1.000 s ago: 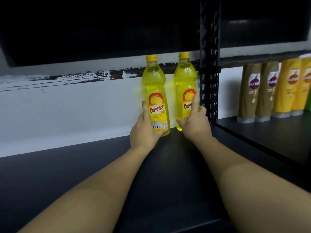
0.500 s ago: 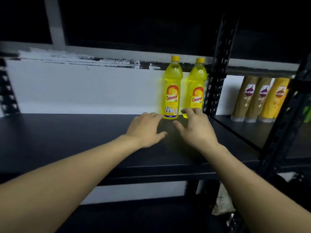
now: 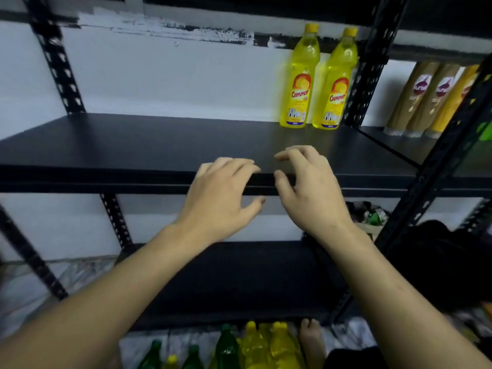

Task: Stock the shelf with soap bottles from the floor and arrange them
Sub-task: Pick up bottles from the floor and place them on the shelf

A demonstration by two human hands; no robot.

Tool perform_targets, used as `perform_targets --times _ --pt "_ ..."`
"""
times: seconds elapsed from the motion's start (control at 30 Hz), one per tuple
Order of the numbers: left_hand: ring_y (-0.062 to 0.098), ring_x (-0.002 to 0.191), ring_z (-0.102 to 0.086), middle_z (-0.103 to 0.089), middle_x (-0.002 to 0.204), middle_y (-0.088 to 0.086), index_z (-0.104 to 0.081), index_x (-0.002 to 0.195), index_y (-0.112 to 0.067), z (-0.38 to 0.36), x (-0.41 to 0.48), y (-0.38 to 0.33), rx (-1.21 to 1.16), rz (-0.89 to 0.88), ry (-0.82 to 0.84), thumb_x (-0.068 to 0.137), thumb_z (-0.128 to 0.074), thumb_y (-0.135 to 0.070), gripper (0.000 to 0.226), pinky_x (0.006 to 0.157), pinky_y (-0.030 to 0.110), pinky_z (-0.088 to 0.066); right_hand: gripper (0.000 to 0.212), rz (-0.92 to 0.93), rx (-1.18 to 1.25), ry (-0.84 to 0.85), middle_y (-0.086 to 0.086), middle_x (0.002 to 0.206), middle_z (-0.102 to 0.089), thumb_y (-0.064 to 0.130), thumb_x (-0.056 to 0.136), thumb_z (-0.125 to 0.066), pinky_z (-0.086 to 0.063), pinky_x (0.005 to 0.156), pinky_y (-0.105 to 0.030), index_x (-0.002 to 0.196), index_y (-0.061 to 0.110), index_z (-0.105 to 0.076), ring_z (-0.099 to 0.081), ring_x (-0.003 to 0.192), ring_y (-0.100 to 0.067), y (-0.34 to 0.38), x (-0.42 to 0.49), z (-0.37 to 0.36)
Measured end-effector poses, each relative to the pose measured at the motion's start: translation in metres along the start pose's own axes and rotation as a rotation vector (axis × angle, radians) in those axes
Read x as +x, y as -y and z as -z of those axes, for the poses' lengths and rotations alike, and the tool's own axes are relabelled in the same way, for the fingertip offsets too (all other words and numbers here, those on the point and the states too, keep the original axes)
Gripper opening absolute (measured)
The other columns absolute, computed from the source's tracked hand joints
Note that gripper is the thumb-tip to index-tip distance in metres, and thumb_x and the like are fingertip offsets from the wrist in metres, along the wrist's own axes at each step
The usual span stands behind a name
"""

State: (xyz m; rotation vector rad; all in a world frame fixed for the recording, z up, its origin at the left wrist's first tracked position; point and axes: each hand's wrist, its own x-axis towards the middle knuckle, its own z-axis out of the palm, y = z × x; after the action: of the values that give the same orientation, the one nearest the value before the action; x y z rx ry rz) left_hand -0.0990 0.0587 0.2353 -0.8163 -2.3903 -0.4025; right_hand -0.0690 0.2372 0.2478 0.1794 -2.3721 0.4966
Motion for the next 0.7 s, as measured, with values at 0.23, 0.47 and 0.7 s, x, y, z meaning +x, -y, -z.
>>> perform_targets --times 0.23,0.47,0.7 --pt "0.014 0.120 -0.053 -0.060 0.131 -0.012 -0.060 0.126 -0.025 -0.034 -0.093 0.016 -0.132 0.186 0.116 0.089 -0.062 -0.051 0.046 0.101 0.037 -0.040 0.033 -0.165 0.114 0.186 -0.001 0.129 -0.051 0.026 0.098 -0.057 -0.037 0.093 -0.027 0.129 0.016 -0.057 -0.046 0.119 -0.022 0.014 -0.089 -0.064" --pt "0.019 0.119 -0.055 -0.059 0.135 -0.007 -0.058 0.130 -0.024 -0.120 -0.187 0.035 -0.137 0.411 0.433 0.090 -0.060 -0.052 0.050 0.098 0.041 -0.044 0.042 -0.326 0.117 0.548 -0.007 0.135 -0.051 0.028 0.095 -0.060 -0.047 0.096 -0.041 0.135 0.017 -0.055 -0.047 0.122 -0.032 -0.001 -0.175 -0.138" --pt "0.024 0.114 -0.058 -0.060 0.129 0.000 -0.057 0.131 -0.020 -0.197 -0.286 0.046 -0.125 0.540 0.799 0.090 -0.059 -0.050 0.051 0.087 0.037 -0.050 0.044 -0.428 0.066 0.873 -0.011 0.131 -0.054 0.029 0.092 -0.060 -0.045 0.099 -0.040 0.134 0.016 -0.055 -0.052 0.119 -0.037 -0.032 -0.252 -0.196"
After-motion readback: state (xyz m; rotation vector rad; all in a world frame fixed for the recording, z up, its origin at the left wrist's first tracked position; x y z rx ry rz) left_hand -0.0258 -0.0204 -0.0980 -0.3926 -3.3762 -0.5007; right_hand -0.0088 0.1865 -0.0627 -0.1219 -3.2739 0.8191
